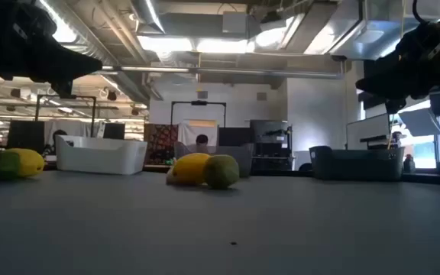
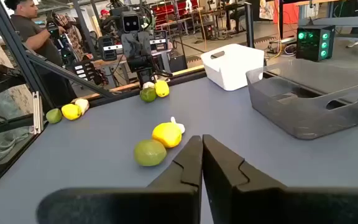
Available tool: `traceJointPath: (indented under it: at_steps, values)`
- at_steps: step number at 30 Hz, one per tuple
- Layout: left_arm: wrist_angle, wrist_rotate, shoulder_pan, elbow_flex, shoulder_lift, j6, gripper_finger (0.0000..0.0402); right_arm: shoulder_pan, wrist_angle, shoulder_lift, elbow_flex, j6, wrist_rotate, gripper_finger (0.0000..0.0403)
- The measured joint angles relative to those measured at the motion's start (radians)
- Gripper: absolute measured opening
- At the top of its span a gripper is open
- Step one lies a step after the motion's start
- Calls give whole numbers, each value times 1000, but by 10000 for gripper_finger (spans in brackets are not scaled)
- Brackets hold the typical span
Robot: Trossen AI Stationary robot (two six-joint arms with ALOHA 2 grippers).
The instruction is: Sort produce into baskets
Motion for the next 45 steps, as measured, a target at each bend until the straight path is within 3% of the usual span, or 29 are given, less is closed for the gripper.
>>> traceJointPath:
  at_steps: [41,45]
  values:
    - [0,0,0,0,0,0,6,0,0,0,0,0,0,14]
    - [1,-13,0,0,0,65,6,0,0,0,0,0,0,14]
